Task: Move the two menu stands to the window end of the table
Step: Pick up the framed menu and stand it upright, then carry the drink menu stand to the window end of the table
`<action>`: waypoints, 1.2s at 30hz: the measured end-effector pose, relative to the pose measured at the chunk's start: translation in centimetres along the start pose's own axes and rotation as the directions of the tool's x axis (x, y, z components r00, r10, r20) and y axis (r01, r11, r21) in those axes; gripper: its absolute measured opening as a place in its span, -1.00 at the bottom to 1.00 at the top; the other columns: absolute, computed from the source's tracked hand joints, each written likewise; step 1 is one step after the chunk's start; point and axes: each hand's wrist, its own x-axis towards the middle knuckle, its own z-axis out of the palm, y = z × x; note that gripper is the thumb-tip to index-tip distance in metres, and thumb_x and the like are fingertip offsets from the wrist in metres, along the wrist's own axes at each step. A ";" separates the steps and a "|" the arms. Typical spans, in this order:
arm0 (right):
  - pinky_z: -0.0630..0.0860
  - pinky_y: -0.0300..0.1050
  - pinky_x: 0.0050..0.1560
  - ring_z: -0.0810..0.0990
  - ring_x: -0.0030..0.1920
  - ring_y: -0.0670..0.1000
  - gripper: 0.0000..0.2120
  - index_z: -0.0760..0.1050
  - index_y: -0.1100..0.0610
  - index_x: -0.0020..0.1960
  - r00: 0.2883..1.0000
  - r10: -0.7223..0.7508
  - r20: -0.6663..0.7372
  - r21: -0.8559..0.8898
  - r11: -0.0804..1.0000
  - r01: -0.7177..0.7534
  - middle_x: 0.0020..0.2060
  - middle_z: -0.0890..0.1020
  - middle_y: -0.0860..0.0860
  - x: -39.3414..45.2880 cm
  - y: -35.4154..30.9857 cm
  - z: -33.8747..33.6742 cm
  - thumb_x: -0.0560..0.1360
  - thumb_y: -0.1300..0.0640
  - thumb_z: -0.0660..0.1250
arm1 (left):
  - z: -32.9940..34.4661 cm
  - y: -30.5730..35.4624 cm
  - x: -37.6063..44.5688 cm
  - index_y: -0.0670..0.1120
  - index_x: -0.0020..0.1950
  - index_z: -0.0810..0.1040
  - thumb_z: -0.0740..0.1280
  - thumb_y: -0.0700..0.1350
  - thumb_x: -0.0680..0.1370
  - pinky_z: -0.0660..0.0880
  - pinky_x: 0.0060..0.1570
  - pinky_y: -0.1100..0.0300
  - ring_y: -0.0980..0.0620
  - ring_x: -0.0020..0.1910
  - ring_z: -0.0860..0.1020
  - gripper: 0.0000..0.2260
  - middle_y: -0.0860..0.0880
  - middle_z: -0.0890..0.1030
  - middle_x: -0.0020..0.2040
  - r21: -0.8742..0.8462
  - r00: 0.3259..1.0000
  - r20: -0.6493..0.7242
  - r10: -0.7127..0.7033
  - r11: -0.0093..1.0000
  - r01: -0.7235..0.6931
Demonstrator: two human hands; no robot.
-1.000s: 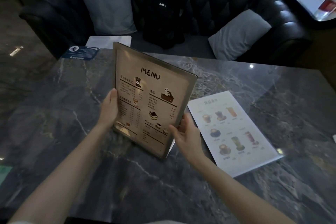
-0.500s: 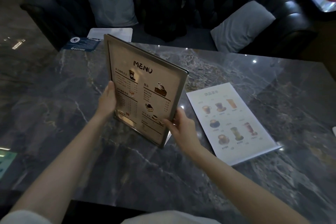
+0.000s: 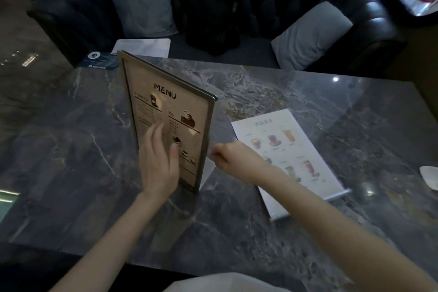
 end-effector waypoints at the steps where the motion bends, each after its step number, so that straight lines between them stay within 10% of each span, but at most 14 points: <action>1: 0.56 0.00 -0.05 0.61 -0.05 0.14 -0.81 0.50 0.15 0.06 1.000 0.000 0.009 -0.045 0.999 0.000 -0.04 0.66 0.14 -0.4 0.6 -0.7 0.54 0.13 0.17 | 0.1 1.1 -0.5 -0.24 0.35 0.26 0.06 -0.02 0.55 0.25 0.32 0.01 -0.14 0.30 0.33 -0.56 -0.29 0.37 0.31 -0.007 0.996 -0.022 0.092 0.996 -0.092; 9: 0.51 0.07 -0.02 0.53 0.03 0.22 -0.79 0.49 0.19 0.04 0.979 0.202 -0.021 -0.183 0.962 -0.202 -0.02 0.63 0.20 -5.8 9.0 -5.3 0.55 0.11 0.14 | 4.1 8.3 -3.9 -0.19 0.24 0.42 0.11 -0.05 0.56 0.29 0.19 0.01 -0.12 0.23 0.37 -0.67 -0.22 0.46 0.25 0.100 0.868 0.227 0.443 0.876 -0.473; 13: 0.49 0.02 0.03 0.49 0.17 0.14 -0.70 0.38 0.12 0.24 0.932 0.346 -0.107 -0.196 0.912 -0.361 0.20 0.55 0.11 -9.8 15.1 -5.1 0.54 0.07 0.19 | 8.3 10.4 -5.8 -0.20 0.31 0.40 0.17 -0.03 0.52 0.32 0.28 -0.11 -0.19 0.33 0.39 -0.59 -0.25 0.43 0.34 0.251 0.863 0.464 0.199 0.905 -0.344; 19: 0.38 0.05 0.25 0.32 0.33 0.15 -0.50 0.22 0.10 0.38 0.884 0.467 -0.034 -0.244 0.853 -0.460 0.33 0.40 0.11 -14.2 22.6 -3.4 0.49 0.05 0.26 | 14.2 10.0 -8.8 -0.14 0.50 -0.07 -0.05 0.10 0.59 -0.34 0.36 -0.07 -0.06 0.50 -0.17 -0.44 -0.11 -0.11 0.54 0.474 0.731 0.674 -0.104 0.820 -0.320; 30: 0.51 -0.08 -0.04 0.52 0.03 0.07 -0.52 0.36 0.15 0.26 0.813 0.545 0.206 0.149 0.803 -0.577 0.13 0.52 0.10 -14.6 26.7 -2.1 0.40 0.07 0.38 | 16.4 10.2 -10.2 -0.16 0.45 0.06 0.07 0.11 0.56 0.15 0.37 -0.05 -0.14 0.41 0.15 -0.44 -0.18 0.22 0.44 0.546 0.720 0.620 -0.311 0.831 -0.111; 36: 0.33 -0.36 -0.38 0.49 -0.17 -0.06 -0.63 0.45 0.15 0.05 0.815 0.549 0.184 0.329 0.747 -0.577 -0.11 0.53 -0.01 -14.4 27.2 -2.0 0.30 0.20 0.47 | 16.6 11.2 -9.8 -0.13 0.38 0.17 0.21 -0.06 0.54 0.45 0.02 0.03 -0.21 0.14 0.48 -0.54 -0.18 0.49 0.23 0.288 0.625 0.604 -0.495 0.866 0.409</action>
